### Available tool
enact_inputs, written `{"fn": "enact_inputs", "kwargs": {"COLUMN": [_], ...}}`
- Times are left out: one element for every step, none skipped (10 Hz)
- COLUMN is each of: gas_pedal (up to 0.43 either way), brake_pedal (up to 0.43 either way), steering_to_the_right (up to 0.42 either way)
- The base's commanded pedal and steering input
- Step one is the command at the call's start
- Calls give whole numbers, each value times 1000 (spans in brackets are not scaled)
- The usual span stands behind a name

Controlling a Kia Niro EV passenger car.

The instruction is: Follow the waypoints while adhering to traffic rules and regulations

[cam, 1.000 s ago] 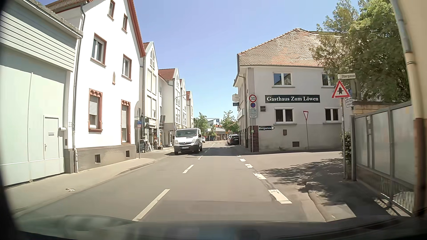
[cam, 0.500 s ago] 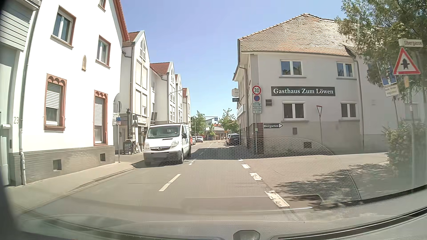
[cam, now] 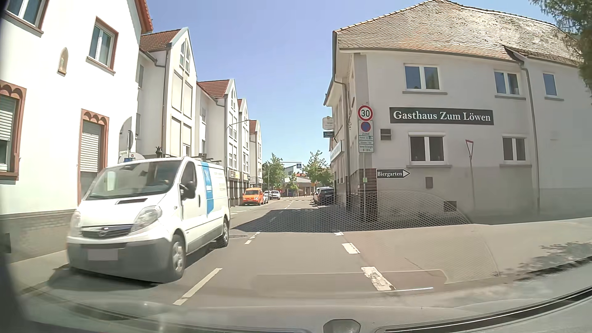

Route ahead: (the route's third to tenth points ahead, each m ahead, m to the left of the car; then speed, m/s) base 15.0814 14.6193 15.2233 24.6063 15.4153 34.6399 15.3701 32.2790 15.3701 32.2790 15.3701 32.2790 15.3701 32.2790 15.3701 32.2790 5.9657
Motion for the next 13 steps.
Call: {"fn": "enact_inputs", "kwargs": {"gas_pedal": [0,0,0,0,0,0,0,0,0,0,0,0,0], "brake_pedal": [220,220,220,220,220,220,220,220,220,226,220,220,220], "steering_to_the_right": [-2,-3,-4,-6,-8,-11,-17,-24,-33,-47,-63,-78,-96]}}
